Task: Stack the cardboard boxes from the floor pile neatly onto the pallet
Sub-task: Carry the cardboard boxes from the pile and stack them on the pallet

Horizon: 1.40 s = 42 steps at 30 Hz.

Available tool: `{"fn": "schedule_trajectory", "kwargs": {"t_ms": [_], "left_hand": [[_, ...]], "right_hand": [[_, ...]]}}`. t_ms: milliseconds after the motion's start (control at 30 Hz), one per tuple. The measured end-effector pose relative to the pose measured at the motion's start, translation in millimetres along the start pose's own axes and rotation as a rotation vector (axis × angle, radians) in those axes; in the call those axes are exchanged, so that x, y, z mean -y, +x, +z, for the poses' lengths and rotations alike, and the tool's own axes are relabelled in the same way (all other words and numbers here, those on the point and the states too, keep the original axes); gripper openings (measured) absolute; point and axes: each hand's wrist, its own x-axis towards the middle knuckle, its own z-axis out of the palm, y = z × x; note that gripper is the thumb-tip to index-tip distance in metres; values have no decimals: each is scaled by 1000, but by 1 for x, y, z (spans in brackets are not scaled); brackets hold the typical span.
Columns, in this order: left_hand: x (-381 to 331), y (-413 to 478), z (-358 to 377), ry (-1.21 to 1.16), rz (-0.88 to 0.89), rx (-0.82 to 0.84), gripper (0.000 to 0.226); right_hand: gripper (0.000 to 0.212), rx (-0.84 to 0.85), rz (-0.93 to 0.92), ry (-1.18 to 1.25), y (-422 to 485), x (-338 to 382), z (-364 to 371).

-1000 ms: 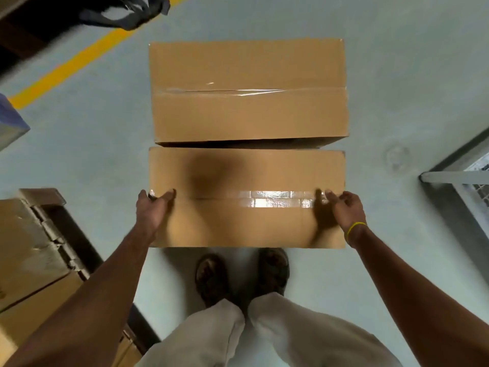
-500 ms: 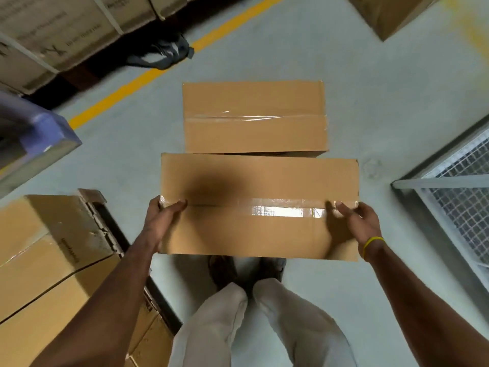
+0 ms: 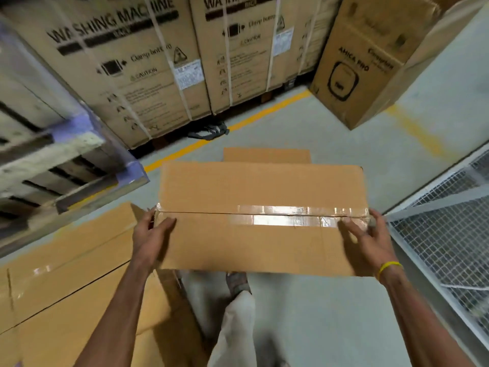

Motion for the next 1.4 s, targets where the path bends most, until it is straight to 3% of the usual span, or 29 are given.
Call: {"fn": "schedule_trajectory", "kwargs": {"t_ms": [67, 167, 300, 533, 1000, 1167, 1300, 1400], "left_hand": [[-6, -50, -31, -48, 69, -14, 57], [-8, -129, -76, -105, 168, -7, 40], [9, -245, -138, -163, 241, 9, 55], [49, -391, -232, -210, 290, -79, 35], [184, -541, -409, -334, 254, -254, 27], [242, -570, -490, -368, 253, -250, 30], [285, -591, -555, -367, 235, -232, 42], [306, -598, -598, -357, 223, -224, 36]], "right_hand": [[67, 1, -82, -14, -38, 13, -16], [70, 13, -170, -21, -93, 23, -45], [104, 28, -269, -104, -164, 16, -89], [67, 135, -360, -161, -288, 32, -103], [76, 318, -467, -282, -482, -5, -12], [37, 320, -485, -303, -582, -24, 26], [42, 304, -483, -322, -653, -52, 59], [41, 331, -445, -314, -694, -69, 85]]}}
